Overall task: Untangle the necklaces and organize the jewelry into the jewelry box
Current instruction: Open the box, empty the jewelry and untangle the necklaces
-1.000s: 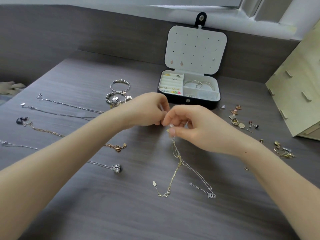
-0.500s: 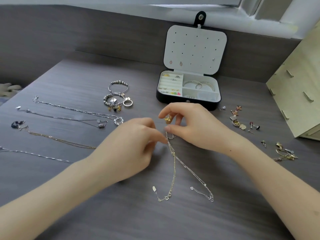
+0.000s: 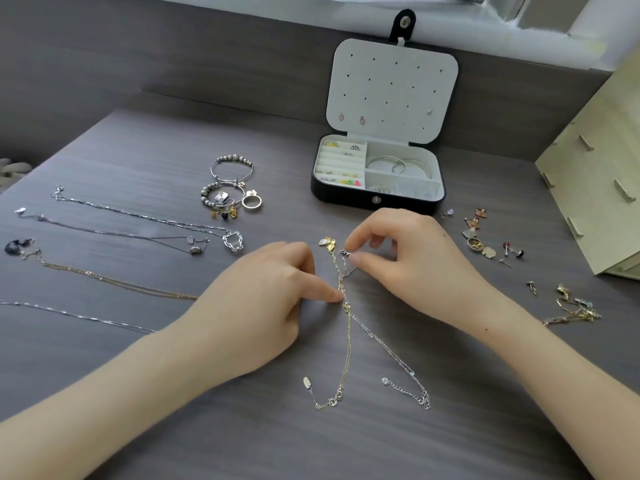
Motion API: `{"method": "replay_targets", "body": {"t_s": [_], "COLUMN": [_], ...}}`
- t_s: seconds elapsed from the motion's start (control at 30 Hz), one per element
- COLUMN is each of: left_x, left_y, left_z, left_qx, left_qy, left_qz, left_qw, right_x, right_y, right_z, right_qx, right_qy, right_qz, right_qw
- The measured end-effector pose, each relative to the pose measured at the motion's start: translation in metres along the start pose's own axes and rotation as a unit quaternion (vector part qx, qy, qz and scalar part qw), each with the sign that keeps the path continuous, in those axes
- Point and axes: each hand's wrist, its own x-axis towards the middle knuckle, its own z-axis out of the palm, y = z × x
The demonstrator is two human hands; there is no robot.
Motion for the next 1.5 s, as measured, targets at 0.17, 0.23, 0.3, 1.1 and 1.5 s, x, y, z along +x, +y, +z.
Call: {"method": "replay_targets", "body": {"t_s": [0.17, 0.23, 0.3, 1.1, 1.5], "left_x": [-0.002, -0.002, -0.002, 0.006, 0.005], "left_y": [0.0, -0.001, -0.002, 0.001, -0.001], "left_z": [0.002, 0.002, 0.001, -0.005, -0.003], "left_qx": [-0.002, -0.004, -0.005, 0.119, 0.12], "left_qy": [0.0, 0.0, 0.0, -0.006, -0.013], "left_qz": [0.019, 0.02, 0.016, 0.107, 0.098], "left_qw": [1.0, 1.0, 1.0, 0.987, 0.988], "right_x": [-0.011, -0.012, -0.013, -0.009, -0.009], "right_y": [-0.009, -0.009, -0.008, -0.005, -0.01], "right_z": [0.003, 0.006, 0.005, -0.001, -0.01], "right_qx": [-0.028, -0.032, -0.025, 0.057, 0.038], "right_qy": [-0.033, -0.047, -0.055, -0.076, -0.149], "right_qz": [0.048, 0.078, 0.098, 0.128, 0.125], "right_qw": [0.998, 0.995, 0.993, 0.987, 0.98]}}
